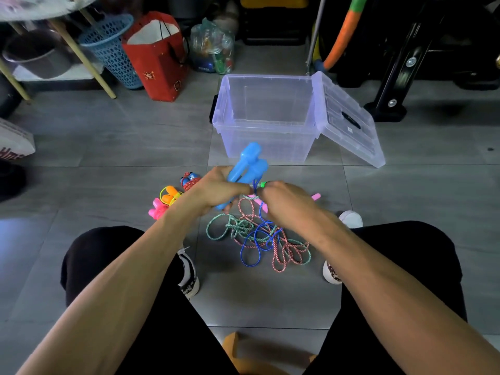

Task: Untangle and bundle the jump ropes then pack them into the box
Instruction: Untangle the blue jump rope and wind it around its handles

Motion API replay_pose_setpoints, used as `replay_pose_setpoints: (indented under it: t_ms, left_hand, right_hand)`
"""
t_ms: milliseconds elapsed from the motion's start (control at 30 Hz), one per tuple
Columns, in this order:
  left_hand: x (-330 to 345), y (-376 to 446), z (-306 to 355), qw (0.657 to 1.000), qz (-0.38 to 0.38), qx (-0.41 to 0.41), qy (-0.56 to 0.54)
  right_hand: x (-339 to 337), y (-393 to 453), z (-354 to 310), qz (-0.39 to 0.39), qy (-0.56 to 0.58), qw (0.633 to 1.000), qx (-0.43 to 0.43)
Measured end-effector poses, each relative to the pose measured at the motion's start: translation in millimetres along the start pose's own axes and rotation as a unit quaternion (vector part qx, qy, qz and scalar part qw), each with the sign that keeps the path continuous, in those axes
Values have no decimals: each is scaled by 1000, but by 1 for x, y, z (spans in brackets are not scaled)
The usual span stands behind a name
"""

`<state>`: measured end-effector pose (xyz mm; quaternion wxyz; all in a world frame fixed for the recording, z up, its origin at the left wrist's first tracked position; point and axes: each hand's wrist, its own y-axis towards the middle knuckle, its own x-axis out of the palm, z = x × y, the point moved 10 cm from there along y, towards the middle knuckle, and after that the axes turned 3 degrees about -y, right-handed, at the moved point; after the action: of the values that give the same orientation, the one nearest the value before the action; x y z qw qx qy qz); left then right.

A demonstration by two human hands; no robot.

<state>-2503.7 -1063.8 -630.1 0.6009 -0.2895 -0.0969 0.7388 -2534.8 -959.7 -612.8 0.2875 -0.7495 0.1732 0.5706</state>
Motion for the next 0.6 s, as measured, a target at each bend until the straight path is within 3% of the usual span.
replay_pose_setpoints:
  t_ms: [100, 300, 600]
  left_hand:
    - [13, 4, 1, 977, -11, 56, 207]
    - [39, 2, -3, 903, -17, 68, 425]
    - [43, -5, 7, 866, -75, 118, 480]
  right_hand:
    - [4, -6, 2, -44, -54, 997, -36]
    - [10, -9, 7, -50, -50, 996, -53]
    - [-24, -10, 41, -29, 198, 980, 13]
